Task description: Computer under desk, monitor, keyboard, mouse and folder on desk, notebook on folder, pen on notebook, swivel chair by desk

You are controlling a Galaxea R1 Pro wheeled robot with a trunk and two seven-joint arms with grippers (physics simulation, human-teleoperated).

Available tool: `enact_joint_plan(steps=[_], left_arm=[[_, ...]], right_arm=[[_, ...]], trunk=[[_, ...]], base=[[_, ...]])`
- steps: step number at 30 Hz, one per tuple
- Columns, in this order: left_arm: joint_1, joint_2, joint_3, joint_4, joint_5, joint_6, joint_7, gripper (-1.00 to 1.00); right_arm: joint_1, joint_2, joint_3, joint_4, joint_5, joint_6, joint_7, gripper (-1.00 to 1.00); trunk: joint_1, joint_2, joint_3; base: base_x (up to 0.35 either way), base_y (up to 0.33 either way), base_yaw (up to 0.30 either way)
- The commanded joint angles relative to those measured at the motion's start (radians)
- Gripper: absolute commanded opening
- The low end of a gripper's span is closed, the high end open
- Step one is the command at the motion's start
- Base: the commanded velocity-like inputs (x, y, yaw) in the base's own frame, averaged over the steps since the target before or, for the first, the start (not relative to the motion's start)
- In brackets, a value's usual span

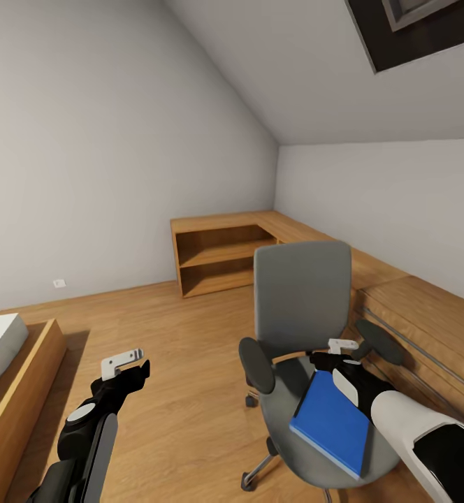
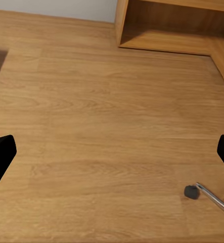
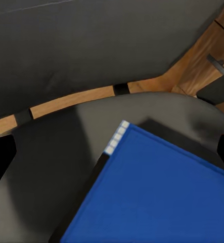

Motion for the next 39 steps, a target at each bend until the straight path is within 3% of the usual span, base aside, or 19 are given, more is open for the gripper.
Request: enact_joint_plan(steps=[1,39], left_arm=[[-0.001,-0.001,0.0,-0.001,0.006,0.005,0.005,1.0],[-0.001,0.0,0.002,-0.001,0.005,0.005,0.005,1.0]], right_arm=[[0.0,-0.001,0.008,-0.003,-0.007,0.007,-0.007,1.0],[0.0,-0.003,0.007,-0.004,-0.006,0.006,-0.009,1.0]], trunk=[[0.004,-0.008,-0.004],[0.15,-0.274,-0.123]], base=[[0.0,0.0,0.0],[0.0,0.0,0.052]])
